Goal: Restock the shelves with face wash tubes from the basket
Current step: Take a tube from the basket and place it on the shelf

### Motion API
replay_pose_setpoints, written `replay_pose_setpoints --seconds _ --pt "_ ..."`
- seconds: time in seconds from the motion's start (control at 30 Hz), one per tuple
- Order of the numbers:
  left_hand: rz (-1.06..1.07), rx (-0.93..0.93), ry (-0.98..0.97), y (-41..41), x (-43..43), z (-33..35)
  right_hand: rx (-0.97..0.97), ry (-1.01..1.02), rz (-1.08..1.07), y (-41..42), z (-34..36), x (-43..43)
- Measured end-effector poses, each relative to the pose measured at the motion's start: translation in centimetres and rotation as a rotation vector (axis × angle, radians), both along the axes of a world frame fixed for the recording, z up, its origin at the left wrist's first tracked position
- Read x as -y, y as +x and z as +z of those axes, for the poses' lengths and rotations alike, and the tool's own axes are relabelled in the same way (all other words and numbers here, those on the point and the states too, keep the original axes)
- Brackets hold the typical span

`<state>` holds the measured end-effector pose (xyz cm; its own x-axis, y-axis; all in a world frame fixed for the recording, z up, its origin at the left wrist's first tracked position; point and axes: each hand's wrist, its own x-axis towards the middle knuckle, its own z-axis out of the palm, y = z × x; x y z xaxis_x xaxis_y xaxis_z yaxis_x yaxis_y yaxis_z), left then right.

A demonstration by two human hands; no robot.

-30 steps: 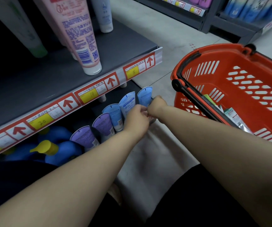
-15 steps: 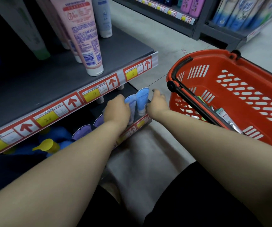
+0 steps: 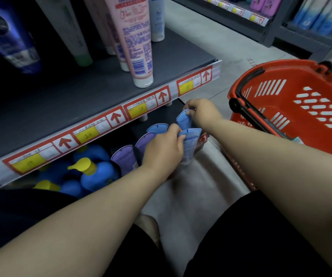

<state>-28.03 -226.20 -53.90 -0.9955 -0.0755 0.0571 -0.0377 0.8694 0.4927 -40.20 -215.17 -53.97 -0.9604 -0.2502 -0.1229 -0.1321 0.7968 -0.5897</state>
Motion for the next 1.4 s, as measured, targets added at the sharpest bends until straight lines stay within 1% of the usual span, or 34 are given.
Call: replay_pose_setpoints --seconds 0.2,0.33,0.43,0.5,0.57,0.67,0.77,0.87,0.93,1.03,1.13,1.2,1.3,1.4 --pt "0.035 0.038 0.0 1.2 0.8 -0.1 0.059 0.105 0.132 1.0 0.0 2.2" --pt "0.058 0.004 0.01 1.2 1.2 0.4 0.047 0.117 0.11 1.2 1.0 2.2" --pt "0.102 -0.025 0.088 1.0 1.4 1.5 -0.009 0.088 0.04 1.6 2.8 1.6" --pt "0.131 -0.042 0.159 0.6 1.7 2.3 0.009 0.075 0.056 2.2 4.5 1.1" --pt "0.127 -0.068 0.2 0.4 1.8 3.4 0.127 0.022 0.124 3.1 6.2 0.3" --pt "0.063 -0.127 0.158 0.7 1.0 5.0 0.37 -0.019 0.215 4.3 7.9 -1.5" --pt "0.001 -0.194 0.127 1.2 -0.1 6.5 0.462 -0.065 0.222 5.6 9.5 -3.2" --pt "-0.009 -0.232 0.17 1.7 -0.7 7.9 0.453 -0.244 0.143 7.3 11.2 -4.1" --pt "0.021 -0.251 0.268 1.9 -0.8 9.0 0.446 -0.365 0.107 8.5 12.0 -4.4" --pt "0.057 -0.262 0.369 2.5 -1.0 10.6 0.427 -0.45 0.119 10.3 12.4 -4.3" --pt "0.052 -0.279 0.45 3.2 -1.1 12.2 0.332 -0.565 0.062 11.6 12.7 -4.1" --pt "0.026 -0.309 0.477 3.6 -1.3 13.2 0.261 -0.592 0.009 12.2 13.1 -4.1" --pt "0.016 -0.343 0.443 4.1 -1.6 14.4 0.196 -0.605 -0.037 13.0 14.4 -4.6" --pt "-0.004 -0.261 0.515 4.3 -1.8 14.6 0.16 -0.659 -0.04 13.7 16.1 -5.1"
